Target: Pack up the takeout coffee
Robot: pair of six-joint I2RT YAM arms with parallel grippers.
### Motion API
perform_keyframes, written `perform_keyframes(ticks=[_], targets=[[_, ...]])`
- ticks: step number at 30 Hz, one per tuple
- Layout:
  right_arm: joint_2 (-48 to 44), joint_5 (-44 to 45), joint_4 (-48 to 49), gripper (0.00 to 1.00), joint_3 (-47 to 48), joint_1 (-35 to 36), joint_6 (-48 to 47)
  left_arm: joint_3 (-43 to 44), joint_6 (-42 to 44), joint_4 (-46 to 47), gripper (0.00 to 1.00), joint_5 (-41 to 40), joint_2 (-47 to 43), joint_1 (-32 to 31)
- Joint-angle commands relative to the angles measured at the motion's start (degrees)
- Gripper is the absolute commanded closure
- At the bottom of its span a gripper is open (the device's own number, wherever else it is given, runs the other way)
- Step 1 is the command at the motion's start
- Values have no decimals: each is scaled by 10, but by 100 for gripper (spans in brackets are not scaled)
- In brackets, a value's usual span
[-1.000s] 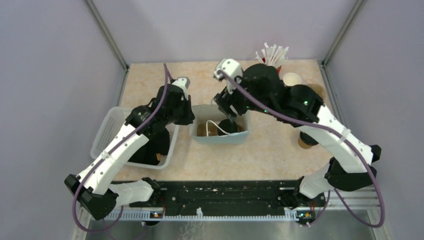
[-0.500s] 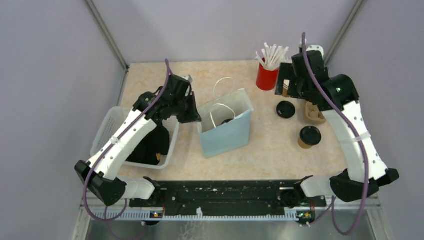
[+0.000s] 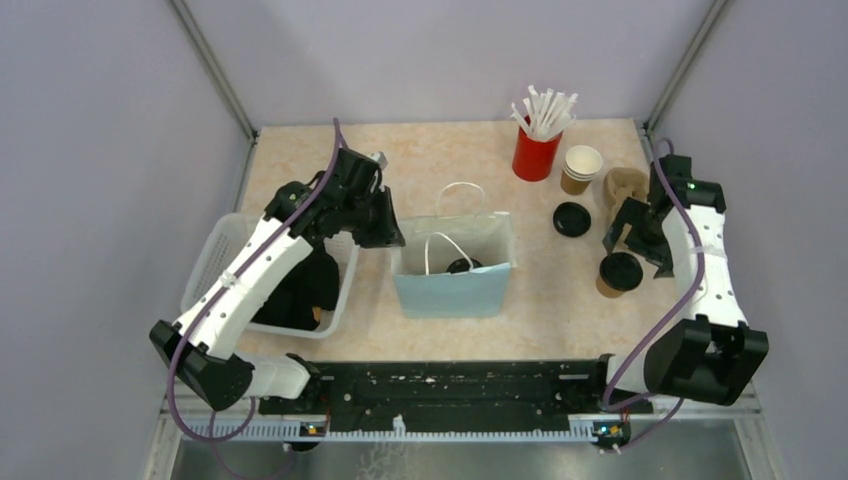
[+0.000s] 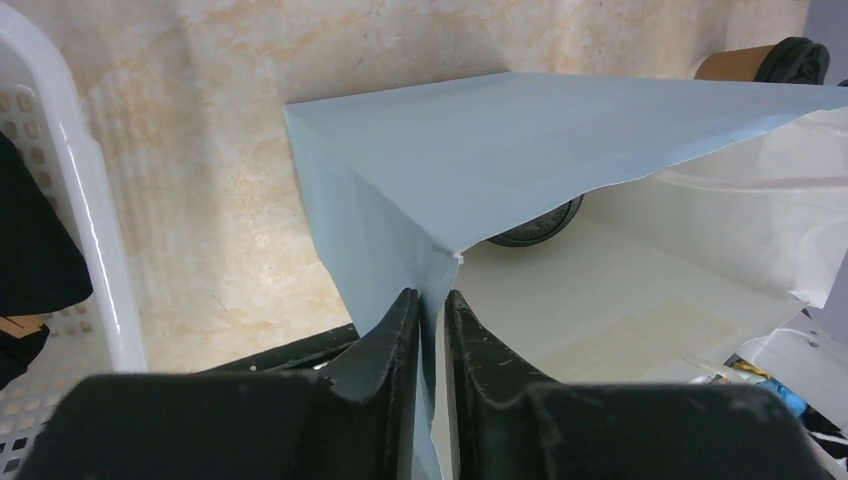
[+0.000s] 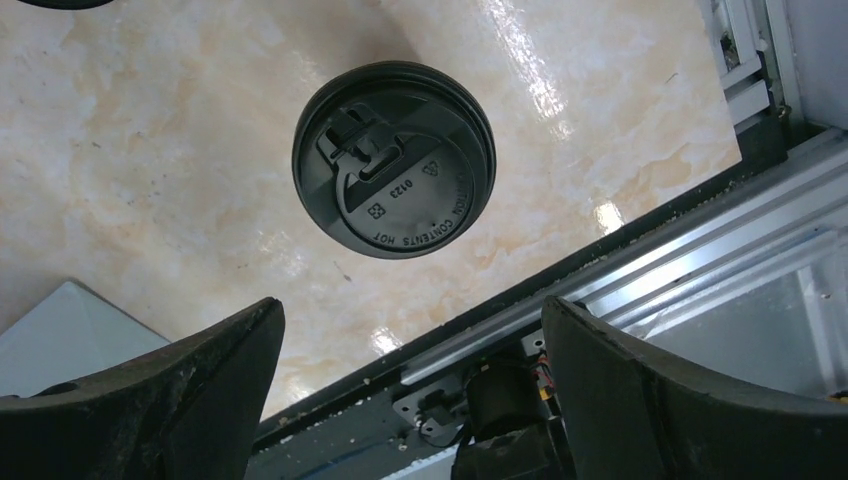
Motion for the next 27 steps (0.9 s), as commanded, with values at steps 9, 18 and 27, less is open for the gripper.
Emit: perform_keyframes(ticks=[9,18,27], targets=[[32,-69,50,1,-14,-55,-94,24,90,37,54,22,-47,2],[6,-88,-13,4,39,-24,-53,48,147,45,24,-5,-55,2],[-112,-241,-4,7,-41,262,224,81,106,106,6,84,-2,97]])
